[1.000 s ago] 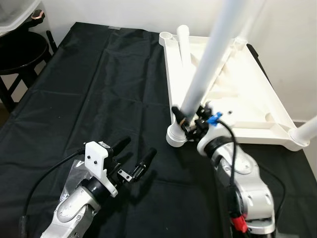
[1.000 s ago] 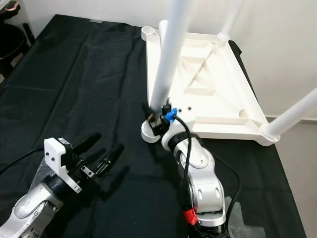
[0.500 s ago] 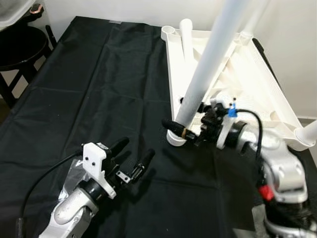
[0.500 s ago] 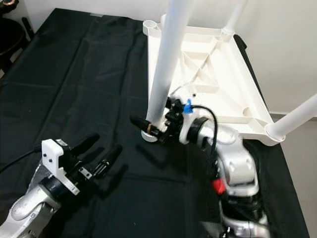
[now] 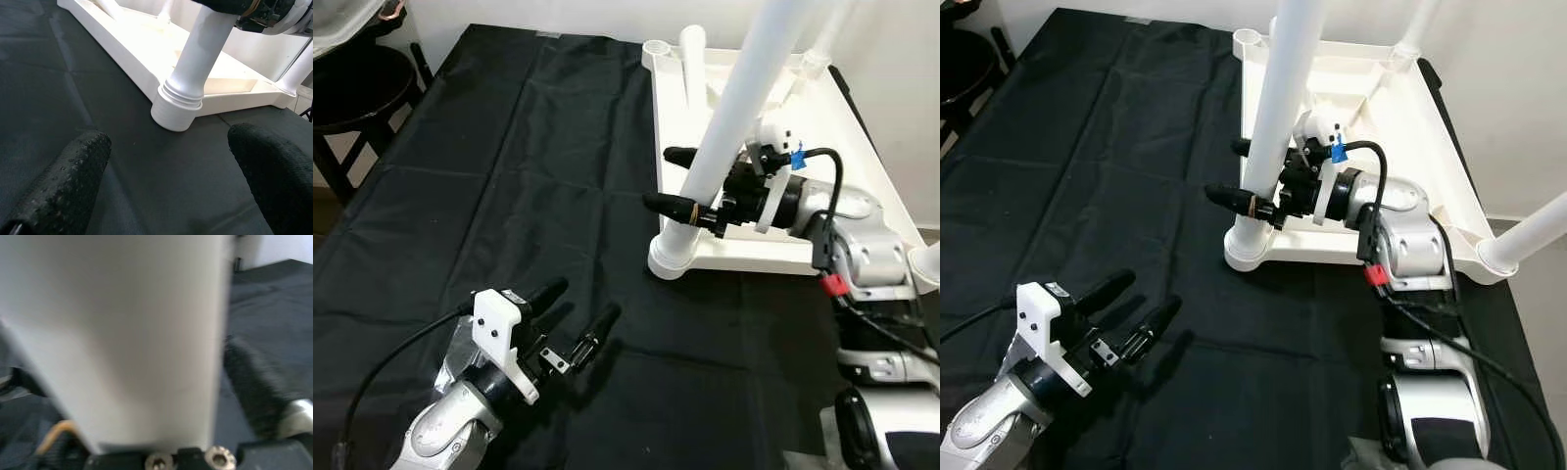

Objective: Building children table

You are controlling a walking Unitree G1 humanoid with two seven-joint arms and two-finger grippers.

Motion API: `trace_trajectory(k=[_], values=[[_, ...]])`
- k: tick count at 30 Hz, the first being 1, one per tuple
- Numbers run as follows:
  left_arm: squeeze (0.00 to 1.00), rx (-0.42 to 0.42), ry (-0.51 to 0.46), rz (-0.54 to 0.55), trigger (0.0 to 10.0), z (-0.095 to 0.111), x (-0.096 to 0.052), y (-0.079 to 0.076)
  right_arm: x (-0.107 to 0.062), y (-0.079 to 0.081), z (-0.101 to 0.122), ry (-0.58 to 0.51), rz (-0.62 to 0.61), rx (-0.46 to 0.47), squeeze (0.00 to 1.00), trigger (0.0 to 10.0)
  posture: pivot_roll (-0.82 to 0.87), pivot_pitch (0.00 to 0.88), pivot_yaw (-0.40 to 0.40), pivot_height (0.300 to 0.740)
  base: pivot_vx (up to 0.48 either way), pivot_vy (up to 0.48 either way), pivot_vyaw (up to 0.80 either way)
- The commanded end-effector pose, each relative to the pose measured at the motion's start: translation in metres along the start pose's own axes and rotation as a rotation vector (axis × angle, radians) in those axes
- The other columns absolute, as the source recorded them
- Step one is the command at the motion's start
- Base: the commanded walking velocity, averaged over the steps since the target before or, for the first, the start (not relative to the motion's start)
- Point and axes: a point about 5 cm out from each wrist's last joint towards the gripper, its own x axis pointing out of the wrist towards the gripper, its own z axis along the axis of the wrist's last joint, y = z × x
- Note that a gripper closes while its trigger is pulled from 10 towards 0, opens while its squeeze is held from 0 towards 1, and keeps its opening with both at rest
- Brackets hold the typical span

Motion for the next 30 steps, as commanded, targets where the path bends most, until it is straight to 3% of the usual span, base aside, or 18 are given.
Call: trace_trajectory(k=[1,8,11,12,14,15,16,17,18,19,21,28,29,30], values=[[0.0,-0.002,0.023,-0.004,10.0,-0.001,-0.003,-0.002,-0.007,-0.004,0.003,0.007,0.016,-0.012,0.0,0.0,0.08,0.284,-0.06,0.74,0.0,0.0,0.0],[0.0,-0.003,0.021,-0.002,10.0,-0.001,-0.001,-0.001,-0.021,-0.006,0.005,-0.009,0.036,0.004,0.0,0.0,0.07,0.282,-0.067,0.74,0.0,0.0,0.0],[0.0,-0.003,0.017,0.0,10.0,-0.001,-0.001,-0.001,-0.016,0.008,-0.006,-0.004,-0.016,0.042,0.0,0.0,0.06,0.279,-0.077,0.74,0.0,0.0,0.0],[0.0,-0.003,0.015,0.002,10.0,-0.001,0.0,-0.001,-0.01,0.022,-0.018,0.023,-0.082,0.068,0.0,0.0,0.05,0.276,-0.083,0.74,0.0,0.0,0.0],[0.0,-0.003,0.015,0.002,10.0,-0.001,0.0,-0.001,-0.009,0.025,-0.021,0.029,-0.094,0.071,0.0,0.0,0.05,0.276,-0.083,0.74,0.0,0.0,0.0],[0.0,-0.001,0.018,0.001,10.0,-0.002,0.0,0.0,0.0,0.039,-0.043,0.082,-0.399,0.129,0.0,0.0,0.06,0.253,-0.12,0.74,0.0,0.0,0.0],[0.0,-0.001,0.018,0.001,10.0,-0.002,0.0,0.0,0.0,0.039,-0.043,0.082,-0.399,0.129,0.0,0.0,0.06,0.253,-0.12,0.74,0.0,0.0,0.0],[0.0,0.001,0.02,0.002,10.0,-0.004,0.001,0.001,-0.006,0.052,-0.063,0.171,-0.739,0.203,0.0,0.0,0.06,0.243,-0.129,0.74,0.0,0.0,0.0],[0.0,0.002,0.02,0.005,10.0,-0.006,0.002,0.003,-0.024,0.089,-0.087,0.338,-1.074,0.287,0.0,0.0,0.05,0.237,-0.115,0.74,0.0,0.0,0.0],[0.0,0.002,0.02,0.005,10.0,-0.006,0.002,0.003,-0.024,0.089,-0.087,0.338,-1.074,0.287,0.0,0.0,0.05,0.237,-0.115,0.74,0.0,0.0,0.0],[0.0,0.004,0.018,0.005,10.0,-0.007,0.005,0.004,-0.006,0.11,-0.087,0.315,-0.947,0.323,0.0,0.0,0.04,0.227,-0.112,0.74,0.0,0.0,0.0],[0.0,0.009,0.014,0.006,10.0,-0.008,0.007,0.008,0.008,0.107,-0.079,0.266,-0.862,0.338,0.0,0.0,0.02,0.216,-0.106,0.74,0.0,0.0,0.0],[0.0,0.009,0.013,0.006,10.0,-0.008,0.007,0.008,0.01,0.108,-0.078,0.272,-0.842,0.337,0.0,4.4,0.02,0.216,-0.106,0.74,0.0,0.0,0.0],[0.0,0.009,0.011,0.006,10.0,-0.008,0.008,0.009,0.012,0.108,-0.077,0.276,-0.8,0.327,0.0,10.0,0.02,0.216,-0.106,0.74,0.0,0.0,0.0]])
